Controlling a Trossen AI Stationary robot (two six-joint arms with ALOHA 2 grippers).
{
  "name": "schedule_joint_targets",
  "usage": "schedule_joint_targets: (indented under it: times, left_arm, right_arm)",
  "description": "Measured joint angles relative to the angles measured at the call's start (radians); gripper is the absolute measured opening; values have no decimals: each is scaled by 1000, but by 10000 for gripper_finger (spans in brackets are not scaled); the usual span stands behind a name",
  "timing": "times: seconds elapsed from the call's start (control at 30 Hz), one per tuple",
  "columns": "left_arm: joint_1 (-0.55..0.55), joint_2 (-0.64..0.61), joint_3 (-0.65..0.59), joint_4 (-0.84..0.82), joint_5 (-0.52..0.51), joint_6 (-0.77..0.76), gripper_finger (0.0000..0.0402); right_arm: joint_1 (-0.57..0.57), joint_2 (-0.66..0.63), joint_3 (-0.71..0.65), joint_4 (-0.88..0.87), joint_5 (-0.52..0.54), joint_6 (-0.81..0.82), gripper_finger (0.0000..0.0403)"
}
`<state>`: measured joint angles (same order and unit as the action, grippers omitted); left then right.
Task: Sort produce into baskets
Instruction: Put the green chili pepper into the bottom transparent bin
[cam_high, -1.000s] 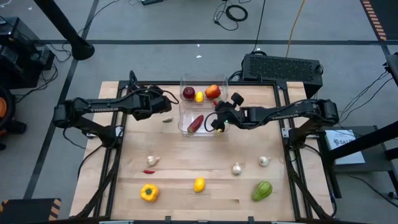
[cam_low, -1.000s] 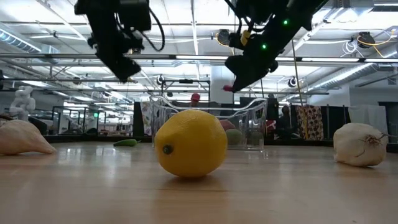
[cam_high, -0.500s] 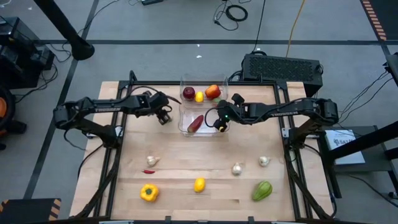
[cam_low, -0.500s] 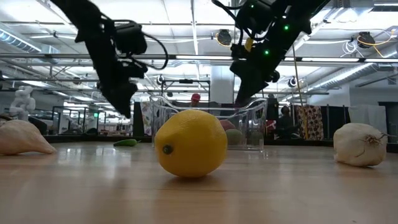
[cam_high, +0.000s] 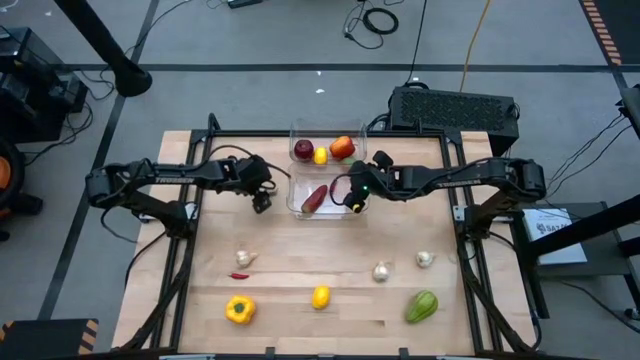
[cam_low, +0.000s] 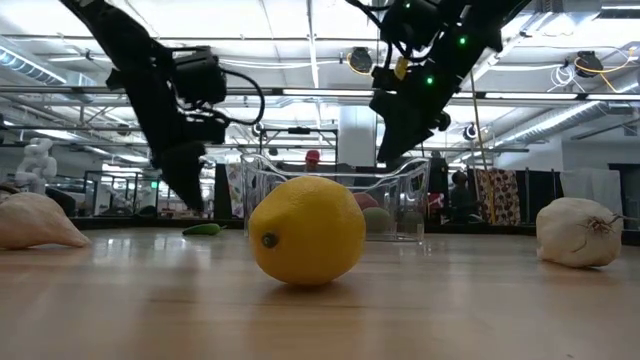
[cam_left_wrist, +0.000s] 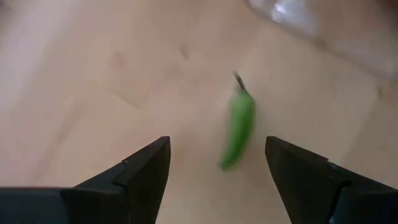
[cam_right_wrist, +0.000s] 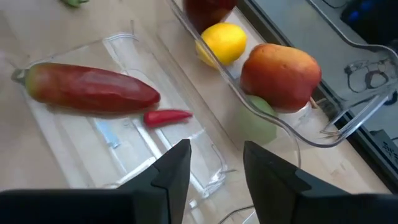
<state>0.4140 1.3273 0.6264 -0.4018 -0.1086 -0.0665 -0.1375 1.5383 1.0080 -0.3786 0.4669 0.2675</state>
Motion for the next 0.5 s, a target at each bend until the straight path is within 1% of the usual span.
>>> schedule_joint_targets:
  times: [0.2, 0.27, 0.33, 0.5]
  left_arm:
    - [-22, 0, -15, 4, 8, 30, 270]
    - [-24, 0, -15, 15, -3, 57, 270]
    - [-23, 13, -15, 35, -23, 88, 270]
    - [-23, 49, -15, 57, -27, 149, 269]
  right_arm:
    - [31, -51, 0, 0, 1, -40, 146]
    - [36, -71, 0, 1, 2, -51, 146]
    - [40, -85, 0, 2, 2, -55, 146]
    - [42, -97, 0, -13, 0, -56, 146]
